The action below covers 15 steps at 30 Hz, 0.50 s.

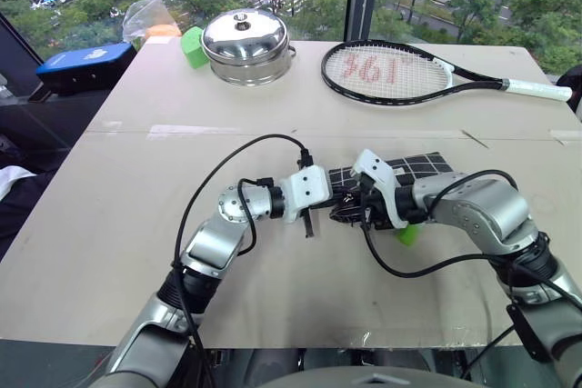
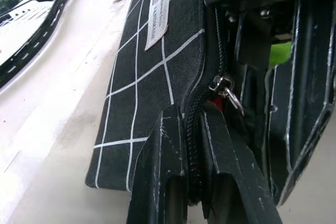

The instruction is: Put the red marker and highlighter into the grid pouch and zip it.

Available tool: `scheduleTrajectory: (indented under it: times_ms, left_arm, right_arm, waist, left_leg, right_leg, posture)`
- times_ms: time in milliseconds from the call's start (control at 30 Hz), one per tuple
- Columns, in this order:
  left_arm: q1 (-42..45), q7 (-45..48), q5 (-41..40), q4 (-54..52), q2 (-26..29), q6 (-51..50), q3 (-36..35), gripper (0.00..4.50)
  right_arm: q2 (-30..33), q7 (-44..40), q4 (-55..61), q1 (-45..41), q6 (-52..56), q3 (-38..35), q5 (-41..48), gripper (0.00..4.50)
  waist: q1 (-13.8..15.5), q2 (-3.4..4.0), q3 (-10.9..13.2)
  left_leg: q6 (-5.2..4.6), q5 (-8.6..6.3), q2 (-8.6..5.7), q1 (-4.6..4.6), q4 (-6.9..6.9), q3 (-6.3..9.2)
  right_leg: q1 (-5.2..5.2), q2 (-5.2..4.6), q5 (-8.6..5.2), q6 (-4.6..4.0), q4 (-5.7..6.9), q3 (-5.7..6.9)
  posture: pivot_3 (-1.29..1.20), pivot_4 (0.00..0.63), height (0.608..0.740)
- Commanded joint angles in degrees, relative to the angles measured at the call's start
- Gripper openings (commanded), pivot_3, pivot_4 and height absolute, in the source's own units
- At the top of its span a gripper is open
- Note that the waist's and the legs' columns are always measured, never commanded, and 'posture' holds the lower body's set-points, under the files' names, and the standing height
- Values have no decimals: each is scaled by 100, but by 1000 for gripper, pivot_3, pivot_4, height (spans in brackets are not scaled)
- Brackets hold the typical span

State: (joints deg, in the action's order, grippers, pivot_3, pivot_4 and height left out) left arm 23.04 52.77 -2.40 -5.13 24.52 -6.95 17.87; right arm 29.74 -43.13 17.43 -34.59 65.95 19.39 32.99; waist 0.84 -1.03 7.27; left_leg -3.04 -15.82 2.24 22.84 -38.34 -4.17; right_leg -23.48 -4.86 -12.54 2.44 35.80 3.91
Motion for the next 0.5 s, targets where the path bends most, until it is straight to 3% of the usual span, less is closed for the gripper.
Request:
scheduleTrajectory:
  times_ms: [33,200,300,367,433,500]
  left_arm:
    - [138,-82,-64,-124,-140,32,6,0]
    - [127,-123,-169,-191,-225,-175,-46,0]
    - [110,-145,-271,-249,-225,-365,-163,0]
    - [95,-175,-361,-288,-211,-501,-238,0]
    - [89,-196,-425,-311,-190,-599,-290,0]
    - [90,-188,-440,-304,-161,-615,-319,0]
  right_arm:
    - [15,-210,337,82,-109,-62,177,51]
    - [-5,-31,294,222,-299,-355,90,51]
    - [187,76,763,612,-210,-873,278,869]
    - [430,83,1340,1002,-99,-1275,492,1728]
    - [528,134,1868,1405,50,-1883,968,1728]
    - [493,319,2341,1832,292,-2820,1717,1199]
  waist:
    - [-6,0,0]
    - [0,0,0]
    - [9,-1,-1]
    - [19,-1,0]
    - [4,-2,0]
    - [3,-3,1]
  left_leg:
    - [0,0,0,0,0,0]
    - [0,0,0,-1,0,1]
    - [0,0,0,1,0,4]
    - [0,0,1,4,0,5]
    - [0,0,1,6,-1,6]
    - [0,0,1,4,0,7]
  right_leg:
    - [0,0,0,0,0,0]
    - [0,2,0,0,2,0]
    - [1,0,0,0,1,3]
    - [1,-3,0,1,-1,3]
    - [1,-7,0,2,-2,4]
    - [2,-6,0,2,-3,3]
  posture:
    - [0,150,740]
    - [0,150,740]
    - [0,150,740]
    - [0,150,740]
    - [0,150,740]
    - [0,150,740]
